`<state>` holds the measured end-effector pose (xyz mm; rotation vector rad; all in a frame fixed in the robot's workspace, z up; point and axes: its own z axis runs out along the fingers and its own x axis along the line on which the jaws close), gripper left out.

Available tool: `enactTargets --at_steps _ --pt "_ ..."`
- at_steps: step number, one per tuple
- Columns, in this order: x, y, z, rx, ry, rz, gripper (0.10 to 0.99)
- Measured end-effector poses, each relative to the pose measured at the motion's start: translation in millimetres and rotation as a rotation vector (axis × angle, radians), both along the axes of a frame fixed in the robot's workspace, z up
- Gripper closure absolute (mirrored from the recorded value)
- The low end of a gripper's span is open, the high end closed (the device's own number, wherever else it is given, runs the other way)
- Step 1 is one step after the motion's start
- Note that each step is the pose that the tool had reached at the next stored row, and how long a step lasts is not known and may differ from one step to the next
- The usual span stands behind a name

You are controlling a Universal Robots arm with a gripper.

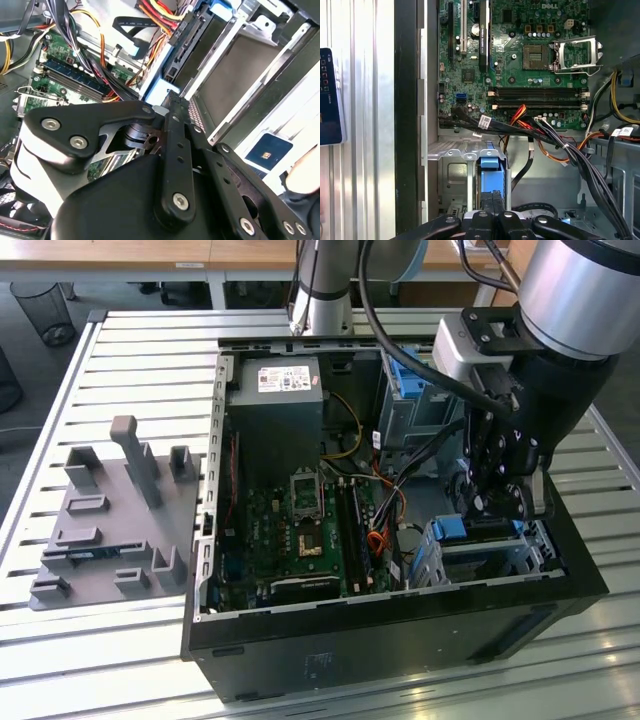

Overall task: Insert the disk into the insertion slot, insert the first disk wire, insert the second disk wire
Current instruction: 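Insert the first disk wire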

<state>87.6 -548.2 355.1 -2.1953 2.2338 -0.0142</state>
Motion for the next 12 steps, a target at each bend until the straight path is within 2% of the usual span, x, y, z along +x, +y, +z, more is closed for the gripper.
enactTargets --at_steps 9,12 --pt "6.4 0.0 0.3 0.0 0.0001 0.0 0.98" --pt "6.4 0.0 4.2 0.0 0.0001 0.0 0.98"
